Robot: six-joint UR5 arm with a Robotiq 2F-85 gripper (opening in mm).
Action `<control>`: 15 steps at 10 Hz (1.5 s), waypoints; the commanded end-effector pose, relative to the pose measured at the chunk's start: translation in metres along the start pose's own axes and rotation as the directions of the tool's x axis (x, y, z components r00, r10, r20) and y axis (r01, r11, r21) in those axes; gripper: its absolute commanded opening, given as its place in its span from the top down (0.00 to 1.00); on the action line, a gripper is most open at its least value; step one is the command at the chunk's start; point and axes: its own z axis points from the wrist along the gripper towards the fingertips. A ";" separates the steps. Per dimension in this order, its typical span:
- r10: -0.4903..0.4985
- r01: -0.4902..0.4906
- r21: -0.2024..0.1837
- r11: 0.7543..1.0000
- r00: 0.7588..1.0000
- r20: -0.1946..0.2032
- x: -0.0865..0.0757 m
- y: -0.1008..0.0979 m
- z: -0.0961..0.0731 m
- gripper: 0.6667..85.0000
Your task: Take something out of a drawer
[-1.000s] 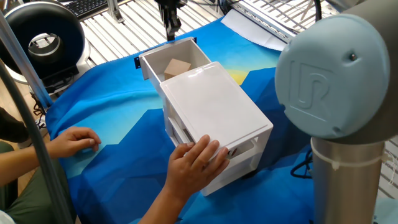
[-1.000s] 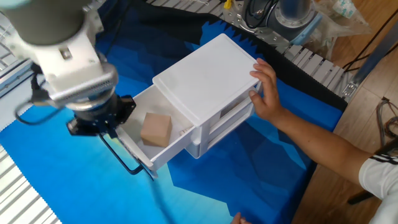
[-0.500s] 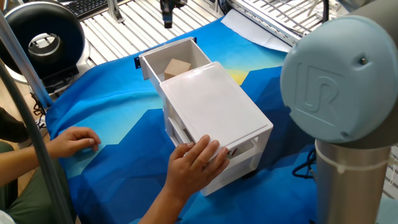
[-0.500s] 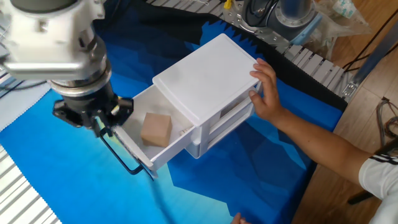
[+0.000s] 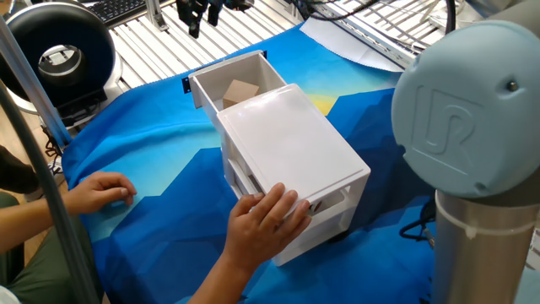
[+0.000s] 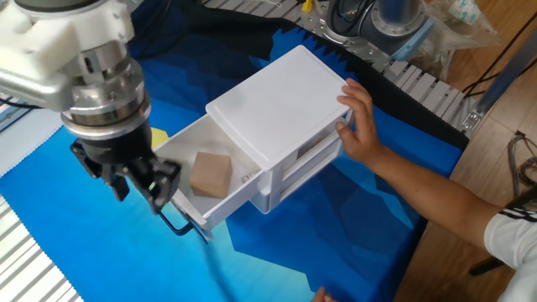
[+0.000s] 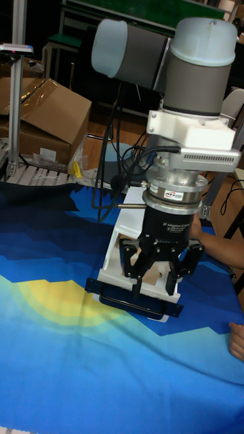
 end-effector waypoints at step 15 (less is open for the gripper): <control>0.323 -0.318 0.055 0.946 0.937 -0.132 0.086 0.007 0.023 0.14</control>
